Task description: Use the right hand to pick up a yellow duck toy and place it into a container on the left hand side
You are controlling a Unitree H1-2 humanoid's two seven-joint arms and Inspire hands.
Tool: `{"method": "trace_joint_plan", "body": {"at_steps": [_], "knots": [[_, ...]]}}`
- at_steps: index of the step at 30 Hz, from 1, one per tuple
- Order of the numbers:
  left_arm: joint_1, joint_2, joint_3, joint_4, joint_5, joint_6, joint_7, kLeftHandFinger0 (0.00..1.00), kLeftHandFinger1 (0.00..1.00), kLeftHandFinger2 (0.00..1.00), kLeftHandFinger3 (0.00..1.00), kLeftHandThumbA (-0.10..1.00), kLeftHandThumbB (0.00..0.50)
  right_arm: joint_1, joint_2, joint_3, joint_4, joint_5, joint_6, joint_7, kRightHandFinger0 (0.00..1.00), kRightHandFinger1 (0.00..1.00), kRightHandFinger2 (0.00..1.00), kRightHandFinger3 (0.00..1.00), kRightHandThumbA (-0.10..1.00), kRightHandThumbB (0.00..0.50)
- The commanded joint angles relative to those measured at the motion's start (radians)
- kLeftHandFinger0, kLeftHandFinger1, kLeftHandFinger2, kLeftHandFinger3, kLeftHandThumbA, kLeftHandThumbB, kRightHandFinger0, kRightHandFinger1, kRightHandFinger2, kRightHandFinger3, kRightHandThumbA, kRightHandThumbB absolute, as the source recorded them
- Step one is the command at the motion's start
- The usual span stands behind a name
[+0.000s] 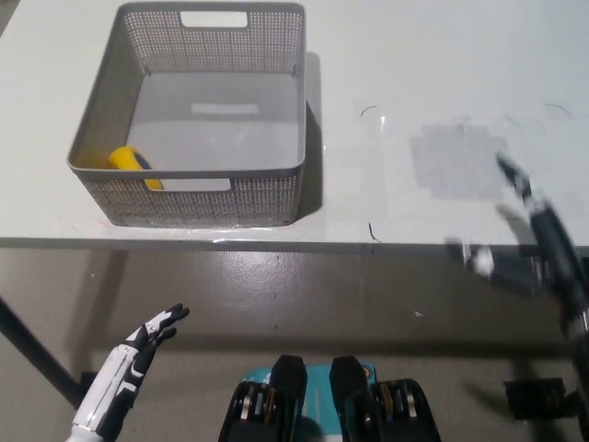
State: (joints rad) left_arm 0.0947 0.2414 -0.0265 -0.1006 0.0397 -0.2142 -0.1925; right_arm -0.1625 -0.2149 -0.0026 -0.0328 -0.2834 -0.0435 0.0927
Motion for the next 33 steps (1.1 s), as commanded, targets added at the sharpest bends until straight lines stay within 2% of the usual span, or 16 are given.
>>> {"method": "trace_joint_plan", "body": {"at_steps": [1,6,7,9,12,13,14,18,21,25,27,33], "knots": [[-0.016,0.018,0.012,-0.027,-0.023,-0.043,-0.004,1.00,1.00,1.00,1.00,1.00,0.137,0.229,0.073,-0.001,-0.204,0.272,-0.322,-0.026,1.00,1.00,1.00,1.00,1.00,0.282],[-0.026,0.010,0.022,-0.022,-0.042,-0.053,0.001,1.00,1.00,1.00,1.00,1.00,0.138,0.275,0.131,0.039,-0.074,0.295,-0.420,-0.002,1.00,1.00,1.00,1.00,1.00,0.267],[-0.025,0.008,0.023,-0.019,-0.044,-0.059,0.003,1.00,1.00,1.00,1.00,1.00,0.139,0.275,0.145,0.041,-0.046,0.324,-0.426,0.014,1.00,1.00,1.00,1.00,1.00,0.222],[-0.023,0.009,0.025,-0.016,-0.052,-0.065,-0.001,1.00,1.00,1.00,1.00,1.00,0.150,0.267,0.169,0.040,-0.007,0.323,-0.427,0.010,1.00,1.00,1.00,1.00,1.00,0.201],[-0.028,0.008,0.031,-0.010,-0.055,-0.071,0.002,1.00,1.00,1.00,1.00,1.00,0.153,0.237,0.192,0.037,0.044,0.313,-0.427,0.003,1.00,1.00,1.00,1.00,1.00,0.219],[-0.028,0.010,0.037,-0.011,-0.056,-0.071,0.004,1.00,1.00,1.00,1.00,1.00,0.181,0.226,0.201,0.039,0.065,0.309,-0.427,0.006,1.00,1.00,1.00,1.00,1.00,0.242],[-0.027,0.012,0.041,-0.013,-0.056,-0.069,0.005,1.00,1.00,1.00,1.00,1.00,0.186,0.221,0.207,0.039,0.076,0.306,-0.427,0.008,1.00,1.00,1.00,1.00,1.00,0.260],[-0.033,0.012,0.046,-0.009,-0.060,-0.062,0.002,1.00,1.00,1.00,1.00,1.00,0.169,0.210,0.218,0.036,0.097,0.310,-0.427,0.013,1.00,1.00,1.00,1.00,1.00,0.282],[-0.035,0.010,0.048,-0.006,-0.058,-0.064,0.004,1.00,1.00,1.00,1.00,1.00,0.176,0.191,0.222,0.033,0.117,0.308,-0.427,0.012,1.00,1.00,1.00,1.00,1.00,0.308],[-0.036,0.008,0.052,-0.002,-0.067,-0.060,0.005,1.00,1.00,1.00,1.00,1.00,0.177,0.175,0.232,0.032,0.141,0.299,-0.427,0.002,1.00,1.00,1.00,1.00,1.00,0.297],[-0.035,0.007,0.055,0.002,-0.068,-0.062,0.007,1.00,1.00,1.00,1.00,1.00,0.176,0.169,0.232,0.030,0.151,0.299,-0.427,0.002,1.00,1.00,1.00,1.00,1.00,0.264],[-0.023,0.005,0.059,-0.001,-0.064,-0.053,0.006,1.00,1.00,1.00,1.00,1.00,0.196,0.170,0.226,0.036,0.167,0.292,-0.427,0.005,1.00,1.00,1.00,1.00,1.00,0.261]]}}
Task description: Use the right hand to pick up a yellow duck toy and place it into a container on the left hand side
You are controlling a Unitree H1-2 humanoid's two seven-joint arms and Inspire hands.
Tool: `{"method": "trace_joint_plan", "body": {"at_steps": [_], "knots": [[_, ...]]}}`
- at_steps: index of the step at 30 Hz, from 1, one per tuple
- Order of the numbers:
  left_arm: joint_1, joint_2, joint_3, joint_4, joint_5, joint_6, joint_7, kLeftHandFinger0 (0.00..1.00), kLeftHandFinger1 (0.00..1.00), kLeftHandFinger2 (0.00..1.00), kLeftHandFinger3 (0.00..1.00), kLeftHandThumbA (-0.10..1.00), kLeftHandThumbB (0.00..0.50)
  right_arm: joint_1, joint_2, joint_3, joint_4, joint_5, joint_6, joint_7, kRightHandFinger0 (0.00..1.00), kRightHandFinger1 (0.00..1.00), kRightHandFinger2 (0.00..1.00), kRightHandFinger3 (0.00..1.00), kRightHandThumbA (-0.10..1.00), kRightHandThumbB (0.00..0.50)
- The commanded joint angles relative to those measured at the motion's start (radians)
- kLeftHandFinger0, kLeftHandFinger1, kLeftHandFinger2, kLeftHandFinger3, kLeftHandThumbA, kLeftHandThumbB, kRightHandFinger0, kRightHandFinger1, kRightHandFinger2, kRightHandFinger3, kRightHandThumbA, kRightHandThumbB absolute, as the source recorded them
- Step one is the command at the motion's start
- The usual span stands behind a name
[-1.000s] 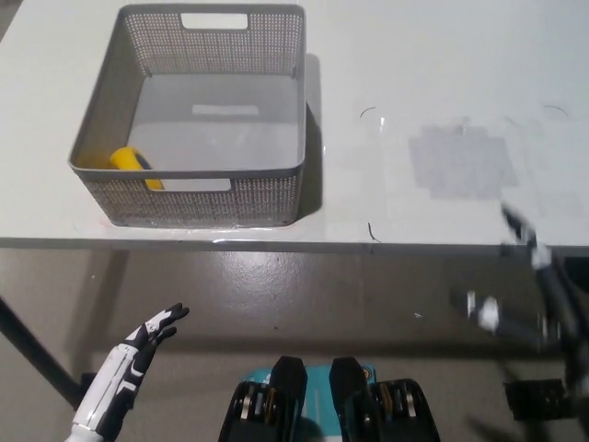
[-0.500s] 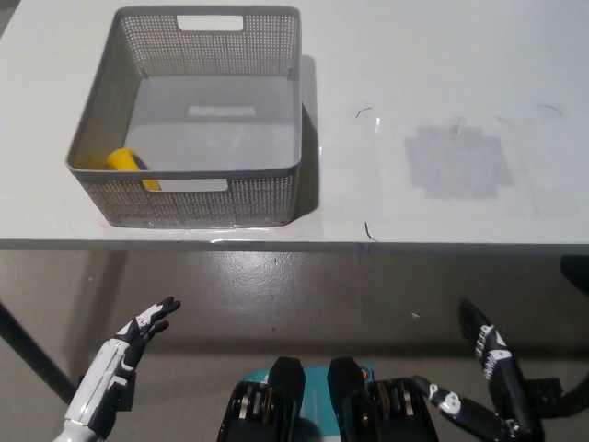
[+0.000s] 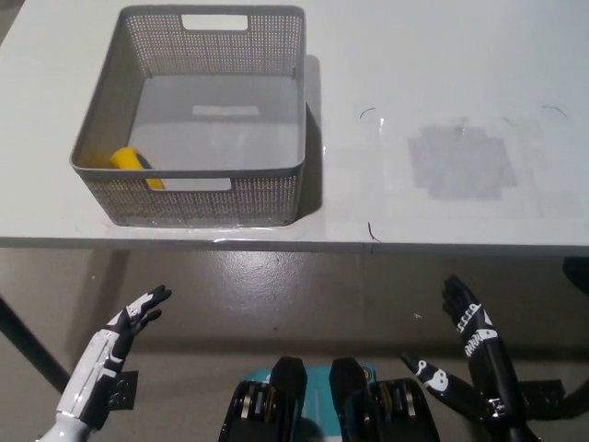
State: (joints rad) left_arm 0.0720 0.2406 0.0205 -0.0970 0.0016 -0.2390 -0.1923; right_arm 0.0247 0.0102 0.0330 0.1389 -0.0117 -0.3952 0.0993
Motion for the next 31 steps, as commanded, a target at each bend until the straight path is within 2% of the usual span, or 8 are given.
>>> {"method": "trace_joint_plan", "body": {"at_steps": [1,8,15,18,25,31], "knots": [[0.000,0.005,0.012,-0.001,-0.024,-0.038,0.007,1.00,1.00,1.00,1.00,1.00,0.186,-0.015,0.000,0.000,-0.005,0.021,-0.075,-0.001,1.00,1.00,1.00,1.00,1.00,0.254],[-0.003,0.000,0.014,0.013,-0.026,-0.047,0.006,1.00,1.00,1.00,1.00,1.00,0.187,-0.015,-0.003,-0.001,-0.005,0.015,-0.075,-0.007,1.00,1.00,1.00,1.00,1.00,0.262],[-0.004,0.000,0.013,0.021,-0.026,-0.047,0.003,1.00,1.00,1.00,1.00,1.00,0.188,-0.014,-0.008,0.001,-0.006,-0.004,-0.075,-0.020,1.00,1.00,1.00,1.00,1.00,0.230],[-0.006,0.002,0.014,0.021,-0.022,-0.048,0.003,1.00,1.00,1.00,1.00,1.00,0.173,-0.017,-0.007,0.002,-0.004,-0.006,-0.075,-0.022,1.00,1.00,1.00,1.00,1.00,0.237],[-0.013,0.005,0.014,0.028,-0.027,-0.044,-0.002,1.00,1.00,1.00,1.00,1.00,0.178,-0.025,-0.007,0.002,0.010,0.003,-0.075,-0.014,1.00,1.00,1.00,1.00,0.99,0.238],[-0.012,0.004,0.013,0.026,-0.024,-0.044,0.000,1.00,1.00,1.00,1.00,1.00,0.160,-0.027,-0.006,0.002,0.014,-0.001,-0.075,-0.019,1.00,1.00,1.00,1.00,0.98,0.238]]}}
